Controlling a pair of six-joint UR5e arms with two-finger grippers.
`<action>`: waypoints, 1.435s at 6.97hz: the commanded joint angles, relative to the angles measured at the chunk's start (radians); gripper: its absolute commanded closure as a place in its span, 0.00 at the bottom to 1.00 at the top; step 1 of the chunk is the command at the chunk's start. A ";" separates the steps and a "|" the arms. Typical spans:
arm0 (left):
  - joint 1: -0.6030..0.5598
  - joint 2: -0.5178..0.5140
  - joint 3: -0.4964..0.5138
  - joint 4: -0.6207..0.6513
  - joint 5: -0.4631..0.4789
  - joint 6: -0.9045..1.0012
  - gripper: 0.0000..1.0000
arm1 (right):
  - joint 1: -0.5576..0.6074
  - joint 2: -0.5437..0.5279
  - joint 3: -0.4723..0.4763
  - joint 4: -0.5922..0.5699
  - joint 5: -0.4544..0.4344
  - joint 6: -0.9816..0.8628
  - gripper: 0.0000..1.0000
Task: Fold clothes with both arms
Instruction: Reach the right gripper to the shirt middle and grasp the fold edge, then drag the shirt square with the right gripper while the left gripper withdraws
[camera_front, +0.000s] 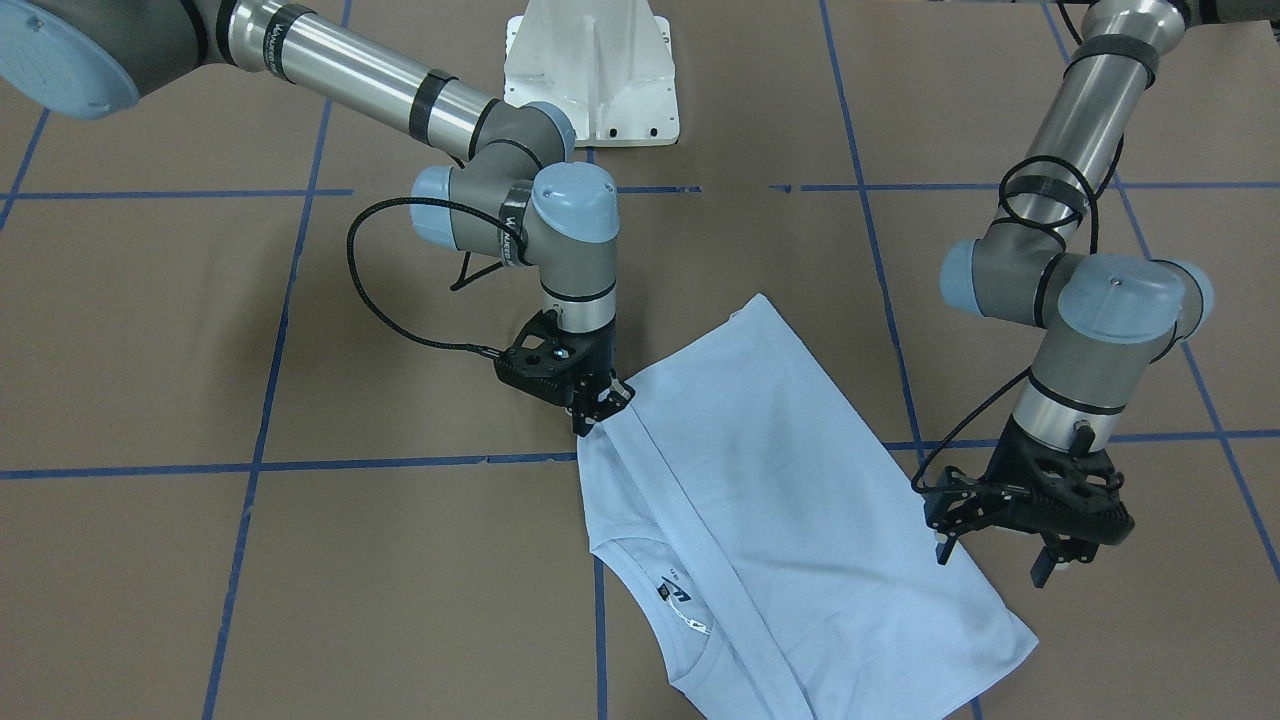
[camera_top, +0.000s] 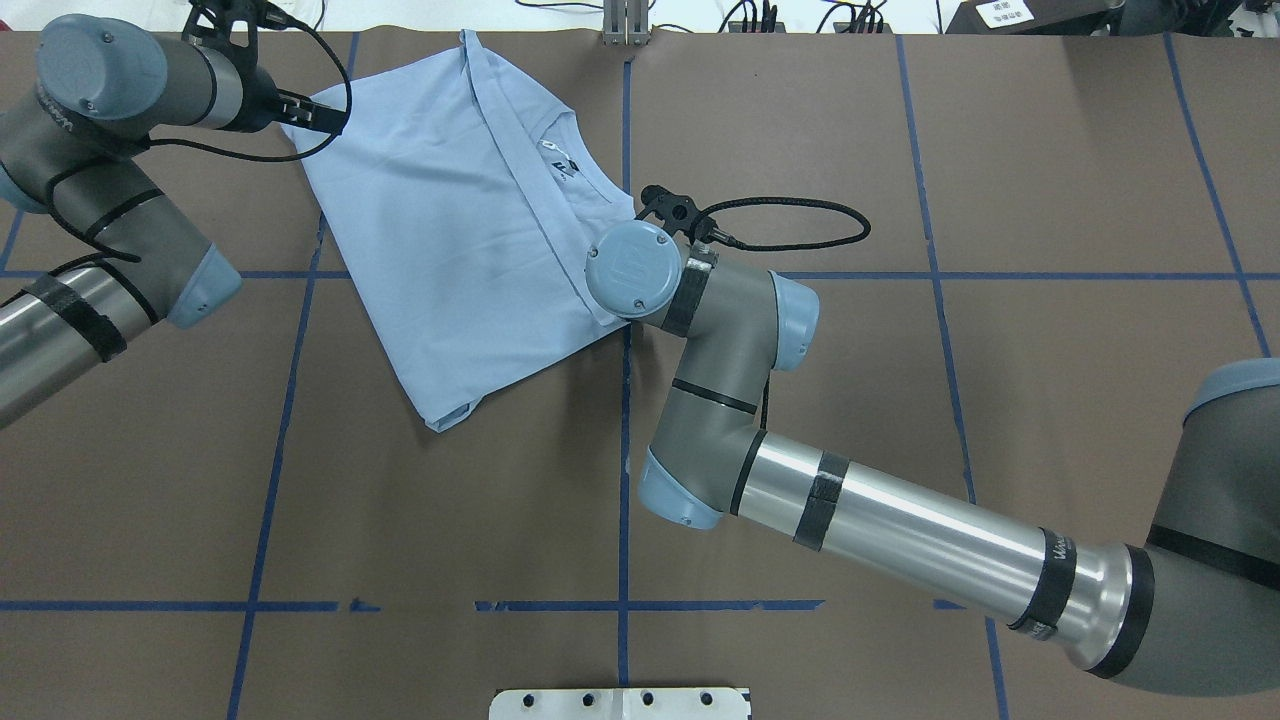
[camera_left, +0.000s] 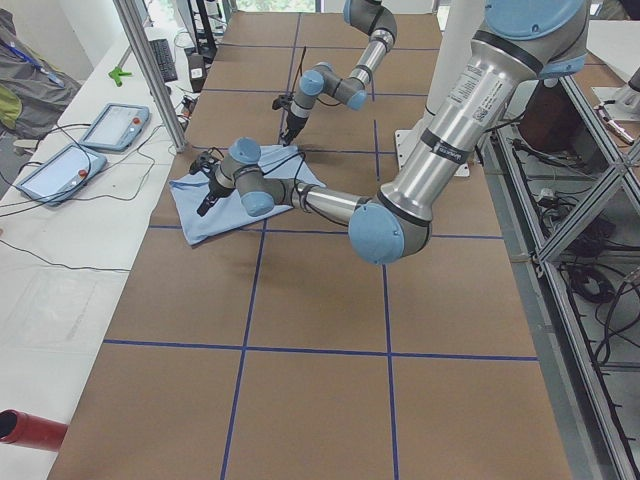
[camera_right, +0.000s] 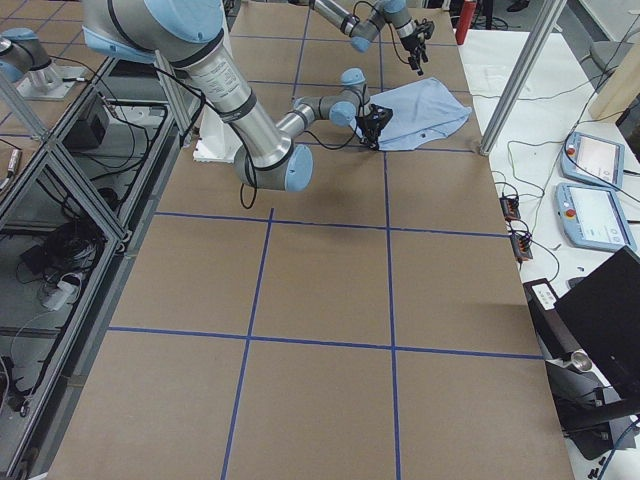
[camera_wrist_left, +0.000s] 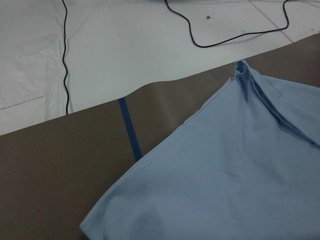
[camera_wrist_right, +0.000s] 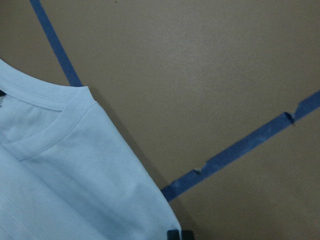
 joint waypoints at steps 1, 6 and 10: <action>0.002 0.003 -0.003 0.000 0.000 -0.002 0.00 | 0.000 -0.011 0.033 -0.019 -0.004 -0.008 1.00; 0.020 0.005 -0.017 -0.005 -0.002 -0.031 0.00 | -0.261 -0.442 0.821 -0.383 -0.180 0.065 1.00; 0.026 0.005 -0.028 -0.005 -0.002 -0.049 0.00 | -0.450 -0.556 0.909 -0.407 -0.344 0.149 0.51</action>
